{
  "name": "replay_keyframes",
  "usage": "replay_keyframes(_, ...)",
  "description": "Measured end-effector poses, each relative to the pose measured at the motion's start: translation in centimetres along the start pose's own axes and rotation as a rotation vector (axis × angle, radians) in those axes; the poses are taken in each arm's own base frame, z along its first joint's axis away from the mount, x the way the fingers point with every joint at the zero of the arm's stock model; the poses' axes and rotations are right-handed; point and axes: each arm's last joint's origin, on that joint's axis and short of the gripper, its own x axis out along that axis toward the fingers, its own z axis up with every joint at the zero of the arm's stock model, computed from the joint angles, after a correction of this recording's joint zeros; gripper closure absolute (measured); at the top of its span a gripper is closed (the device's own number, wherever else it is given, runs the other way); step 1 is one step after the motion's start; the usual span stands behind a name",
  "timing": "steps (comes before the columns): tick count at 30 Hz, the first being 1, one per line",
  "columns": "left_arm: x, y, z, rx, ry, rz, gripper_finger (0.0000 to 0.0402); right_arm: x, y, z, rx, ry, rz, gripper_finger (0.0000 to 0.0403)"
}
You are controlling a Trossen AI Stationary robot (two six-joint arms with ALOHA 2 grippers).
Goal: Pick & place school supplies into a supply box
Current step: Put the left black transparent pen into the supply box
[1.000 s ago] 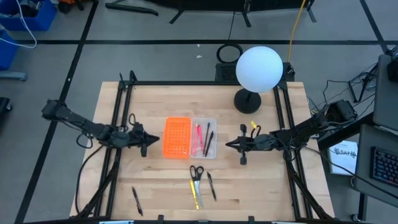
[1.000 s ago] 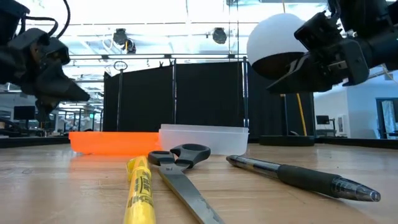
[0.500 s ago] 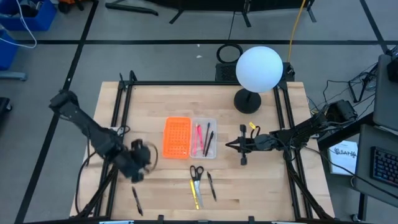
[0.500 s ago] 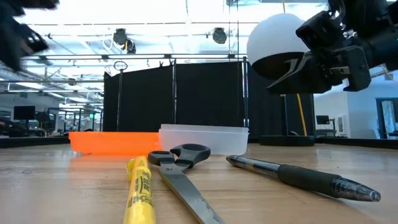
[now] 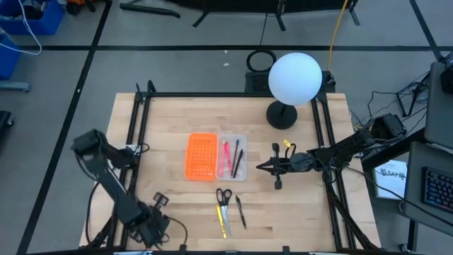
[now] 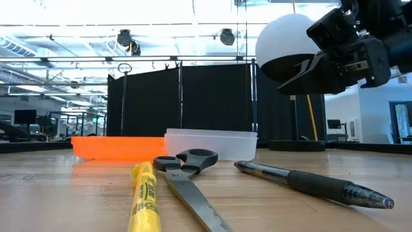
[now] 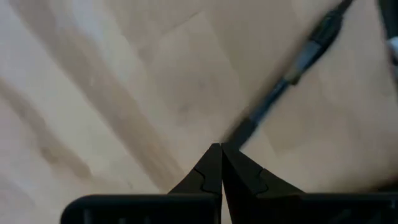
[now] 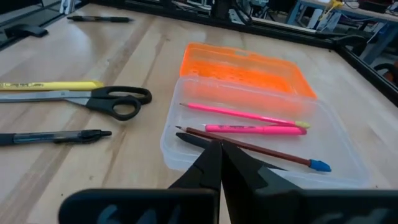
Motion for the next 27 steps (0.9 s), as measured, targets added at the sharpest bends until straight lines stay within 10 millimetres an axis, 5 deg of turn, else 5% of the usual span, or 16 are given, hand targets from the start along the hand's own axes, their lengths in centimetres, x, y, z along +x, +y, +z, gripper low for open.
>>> replay_keyframes(9,0.7,-2.2,1.2,0.004,-0.002,0.091,0.0375,0.0,0.0,0.0,0.077,-0.001,-0.001,0.0402)
replay_keyframes(20,1.0,-3.3,-0.1,0.146,0.021,0.079,0.0238,0.0,0.0,0.3,0.123,-0.029,-0.002,0.0402)
replay_keyframes(27,1.9,-3.3,-0.5,0.209,0.025,0.058,0.0222,0.0,0.0,0.2,0.141,-0.022,-0.002,0.0403)
